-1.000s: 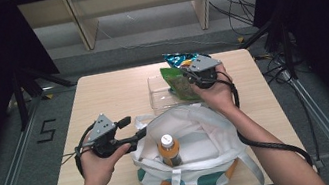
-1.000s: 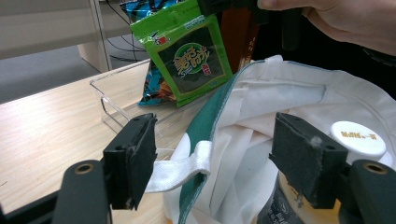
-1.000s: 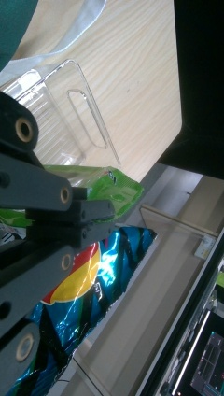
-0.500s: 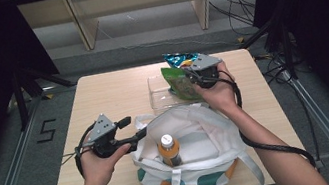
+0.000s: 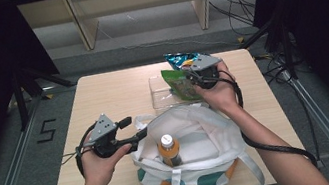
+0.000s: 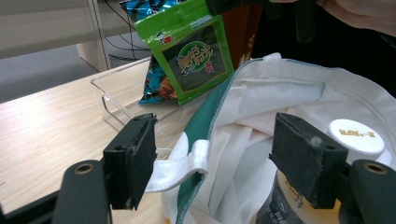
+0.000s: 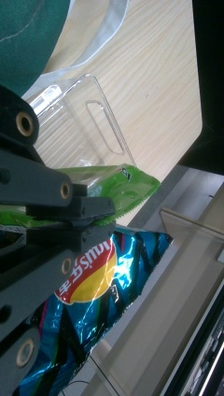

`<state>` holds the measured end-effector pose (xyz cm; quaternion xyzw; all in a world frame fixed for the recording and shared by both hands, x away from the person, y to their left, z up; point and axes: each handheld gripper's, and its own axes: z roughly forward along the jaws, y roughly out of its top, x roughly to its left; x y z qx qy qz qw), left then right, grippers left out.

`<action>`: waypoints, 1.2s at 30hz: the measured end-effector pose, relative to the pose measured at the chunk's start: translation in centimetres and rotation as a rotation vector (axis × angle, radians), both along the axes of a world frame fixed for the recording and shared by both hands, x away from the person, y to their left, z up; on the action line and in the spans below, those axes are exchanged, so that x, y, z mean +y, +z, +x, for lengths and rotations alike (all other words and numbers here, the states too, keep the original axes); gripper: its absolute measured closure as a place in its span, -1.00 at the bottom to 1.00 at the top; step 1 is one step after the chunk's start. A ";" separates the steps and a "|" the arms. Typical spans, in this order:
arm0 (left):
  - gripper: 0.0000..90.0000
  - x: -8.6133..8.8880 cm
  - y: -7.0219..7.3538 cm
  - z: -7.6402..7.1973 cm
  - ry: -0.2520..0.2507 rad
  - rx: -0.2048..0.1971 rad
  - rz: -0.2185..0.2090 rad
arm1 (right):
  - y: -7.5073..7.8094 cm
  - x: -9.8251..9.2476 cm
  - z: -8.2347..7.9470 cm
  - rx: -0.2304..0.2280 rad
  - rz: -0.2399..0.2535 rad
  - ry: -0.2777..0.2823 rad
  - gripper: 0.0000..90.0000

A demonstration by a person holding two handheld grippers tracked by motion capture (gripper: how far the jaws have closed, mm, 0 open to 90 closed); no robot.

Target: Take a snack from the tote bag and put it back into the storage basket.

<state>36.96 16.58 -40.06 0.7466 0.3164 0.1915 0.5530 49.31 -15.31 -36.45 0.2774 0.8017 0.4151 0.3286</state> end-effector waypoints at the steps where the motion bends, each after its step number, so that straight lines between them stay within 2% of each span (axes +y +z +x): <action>1: -0.33 0.0 0.0 0.0 0.001 0.001 0.000 | -0.1 0.1 0.1 0.003 -0.003 0.002 0.97; 6: -0.33 0.1 -0.1 0.0 0.000 0.001 -0.002 | 0.0 0.8 0.1 0.034 -0.017 0.023 1.00; 7: -0.33 0.2 0.0 0.0 0.001 -0.001 0.001 | 0.0 0.8 0.2 0.016 -0.033 0.028 1.00; 8: -0.33 0.2 0.0 0.0 0.002 -0.003 0.000 | 0.0 0.9 0.3 0.012 -0.024 0.025 1.00; 9: -0.33 0.2 0.0 0.0 -0.001 -0.004 -0.010 | 0.0 0.9 0.4 -0.015 -0.025 0.023 1.00; 16: -0.33 0.2 -0.1 0.1 0.005 0.000 -0.001 | -0.3 1.2 0.5 -0.048 0.023 0.052 1.00; 21: -0.33 0.2 0.0 0.0 0.008 -0.001 0.003 | -0.4 1.7 0.8 -0.089 0.032 0.079 1.00; 26: -0.33 0.2 -0.1 0.0 0.005 0.001 0.000 | -0.9 1.7 1.2 -0.083 0.050 0.082 1.00; 30: -0.33 0.2 -0.1 0.1 0.005 0.001 0.000 | -1.7 1.7 1.4 -0.083 0.035 0.082 1.00; 32: -0.33 0.3 -0.1 0.1 0.005 0.001 0.001 | -2.2 1.6 1.5 -0.059 0.036 0.077 1.00; 36: -0.33 0.2 -0.1 0.0 0.005 0.004 0.000 | -2.7 1.3 1.6 -0.063 0.025 0.077 1.00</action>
